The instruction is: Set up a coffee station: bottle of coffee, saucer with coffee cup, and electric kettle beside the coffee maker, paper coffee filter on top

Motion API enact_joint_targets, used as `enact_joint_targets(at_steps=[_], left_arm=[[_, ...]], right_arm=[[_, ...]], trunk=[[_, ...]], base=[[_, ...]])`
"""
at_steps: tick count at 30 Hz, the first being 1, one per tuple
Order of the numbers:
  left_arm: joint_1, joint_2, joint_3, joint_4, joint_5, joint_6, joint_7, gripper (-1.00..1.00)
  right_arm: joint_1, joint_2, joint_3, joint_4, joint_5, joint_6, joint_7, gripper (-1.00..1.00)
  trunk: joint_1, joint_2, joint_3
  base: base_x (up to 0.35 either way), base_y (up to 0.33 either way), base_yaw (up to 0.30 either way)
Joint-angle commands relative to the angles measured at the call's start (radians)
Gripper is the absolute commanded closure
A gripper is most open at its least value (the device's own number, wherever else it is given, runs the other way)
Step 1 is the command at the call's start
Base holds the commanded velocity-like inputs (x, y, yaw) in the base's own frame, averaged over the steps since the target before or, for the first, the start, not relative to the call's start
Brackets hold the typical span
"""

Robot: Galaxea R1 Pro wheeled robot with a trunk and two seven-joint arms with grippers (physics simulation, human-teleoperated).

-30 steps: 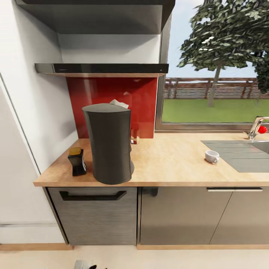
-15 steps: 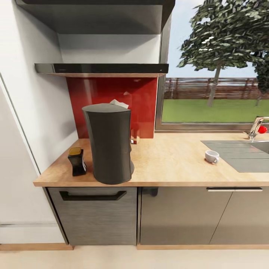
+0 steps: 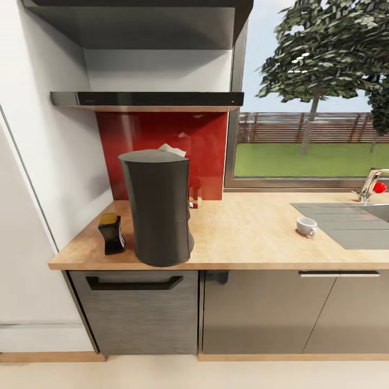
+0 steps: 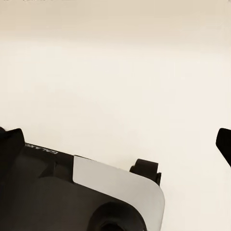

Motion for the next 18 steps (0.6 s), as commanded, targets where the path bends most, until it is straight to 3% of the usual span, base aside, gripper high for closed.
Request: enact_joint_targets(at_steps=[1,12,18], left_arm=[[-0.001,0.0,-0.009,0.001,0.008,-0.004,-0.002,-1.0],[0.0,0.0,-0.008,0.0,0.01,-0.004,0.002,-1.0],[0.0,0.0,-0.007,0.0,0.01,-0.004,0.002,-1.0]], right_arm=[[-0.001,0.0,0.008,0.001,-0.009,-0.004,0.005,-1.0],[-0.001,0.001,0.007,0.001,-0.012,-0.008,0.006,-1.0],[-0.001,0.002,0.008,0.001,-0.012,-0.008,0.006,-1.0]], trunk=[[0.0,-0.001,-0.001],[0.0,-0.001,-0.001],[0.0,-0.001,-0.001]], base=[[0.0,0.0,0.0],[0.056,-0.073,-0.005],[0.008,-0.01,-0.172]])
